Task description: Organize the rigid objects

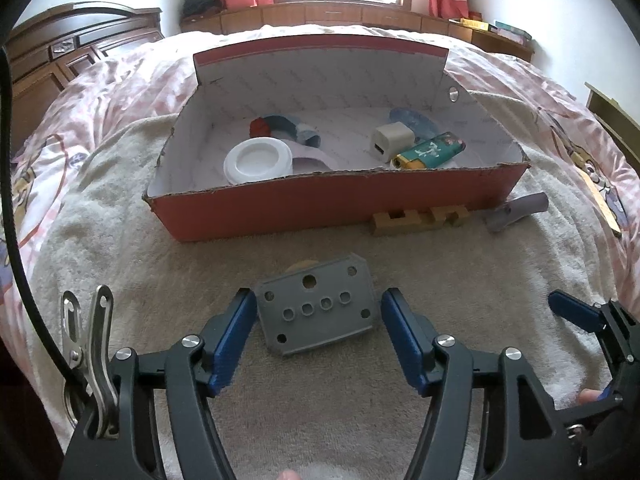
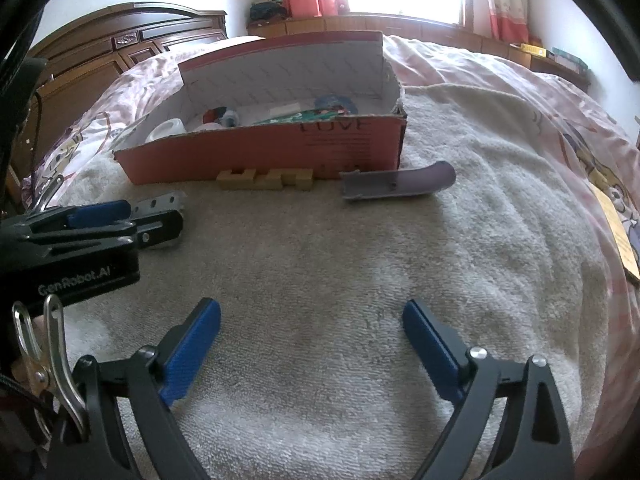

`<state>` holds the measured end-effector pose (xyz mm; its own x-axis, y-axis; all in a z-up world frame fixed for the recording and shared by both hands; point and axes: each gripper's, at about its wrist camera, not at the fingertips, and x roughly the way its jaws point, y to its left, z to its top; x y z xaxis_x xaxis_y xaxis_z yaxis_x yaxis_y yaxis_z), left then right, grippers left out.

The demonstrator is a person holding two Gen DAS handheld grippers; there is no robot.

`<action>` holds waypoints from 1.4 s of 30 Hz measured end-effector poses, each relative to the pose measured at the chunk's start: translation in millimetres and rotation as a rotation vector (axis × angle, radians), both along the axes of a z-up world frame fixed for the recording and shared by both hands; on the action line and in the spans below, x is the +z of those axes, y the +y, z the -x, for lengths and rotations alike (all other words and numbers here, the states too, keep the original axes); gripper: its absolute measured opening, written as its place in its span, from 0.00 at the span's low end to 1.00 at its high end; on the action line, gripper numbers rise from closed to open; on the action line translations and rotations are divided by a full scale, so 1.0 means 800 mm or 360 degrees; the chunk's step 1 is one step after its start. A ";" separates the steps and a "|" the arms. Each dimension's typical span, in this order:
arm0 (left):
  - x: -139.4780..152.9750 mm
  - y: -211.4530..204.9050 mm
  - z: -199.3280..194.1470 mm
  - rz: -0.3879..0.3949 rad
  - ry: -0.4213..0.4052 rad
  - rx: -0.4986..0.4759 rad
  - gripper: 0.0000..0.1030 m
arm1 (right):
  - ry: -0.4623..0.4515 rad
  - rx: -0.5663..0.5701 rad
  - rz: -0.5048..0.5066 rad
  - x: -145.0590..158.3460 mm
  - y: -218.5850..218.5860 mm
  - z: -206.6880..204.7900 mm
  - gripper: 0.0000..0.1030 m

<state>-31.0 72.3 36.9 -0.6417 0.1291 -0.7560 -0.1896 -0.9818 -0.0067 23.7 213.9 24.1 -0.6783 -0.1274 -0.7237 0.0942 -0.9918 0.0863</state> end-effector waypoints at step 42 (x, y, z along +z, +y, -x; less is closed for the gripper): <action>-0.010 -0.005 0.014 -0.0118 -0.0111 0.0013 0.66 | 0.0005 0.0013 -0.0001 -0.001 0.002 0.000 0.96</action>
<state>-42.1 68.2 28.9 -0.5889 0.1813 -0.7876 -0.1784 -0.9796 -0.0921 23.8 215.5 23.3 -0.6796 -0.1326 -0.7215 0.1024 -0.9910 0.0857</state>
